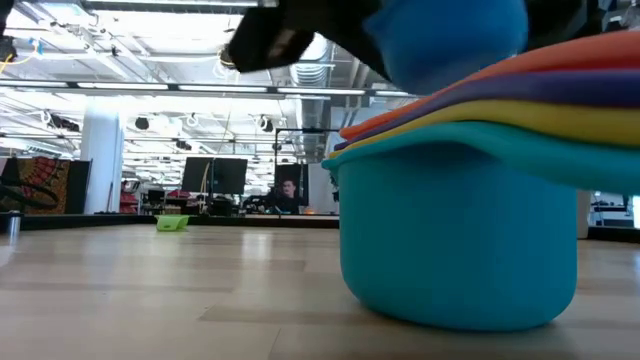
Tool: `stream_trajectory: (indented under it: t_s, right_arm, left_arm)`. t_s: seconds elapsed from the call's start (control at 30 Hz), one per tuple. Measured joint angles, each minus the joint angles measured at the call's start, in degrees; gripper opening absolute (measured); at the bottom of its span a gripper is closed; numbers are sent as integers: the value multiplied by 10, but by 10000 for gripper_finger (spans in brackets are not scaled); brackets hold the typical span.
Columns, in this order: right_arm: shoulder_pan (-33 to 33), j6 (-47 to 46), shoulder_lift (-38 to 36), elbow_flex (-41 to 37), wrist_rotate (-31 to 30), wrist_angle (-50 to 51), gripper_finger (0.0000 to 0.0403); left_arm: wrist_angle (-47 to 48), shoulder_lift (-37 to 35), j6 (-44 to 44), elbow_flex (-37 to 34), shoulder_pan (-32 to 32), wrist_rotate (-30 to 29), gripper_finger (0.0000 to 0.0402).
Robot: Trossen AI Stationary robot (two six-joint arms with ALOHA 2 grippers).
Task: Nest measuring cups in basket
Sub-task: Stack the blue measuring cup on top of the orange of measuring cup
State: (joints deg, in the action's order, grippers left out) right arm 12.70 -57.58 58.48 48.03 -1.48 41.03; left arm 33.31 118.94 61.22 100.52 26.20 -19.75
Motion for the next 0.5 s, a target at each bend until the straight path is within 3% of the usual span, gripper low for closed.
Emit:
stream_trajectory:
  t_s: [0.5]
  right_arm:
    - [46, -19, 0, 0, -30, 5, 171]
  left_arm:
    - [17, 23, -47, 5, 5, 27, 6]
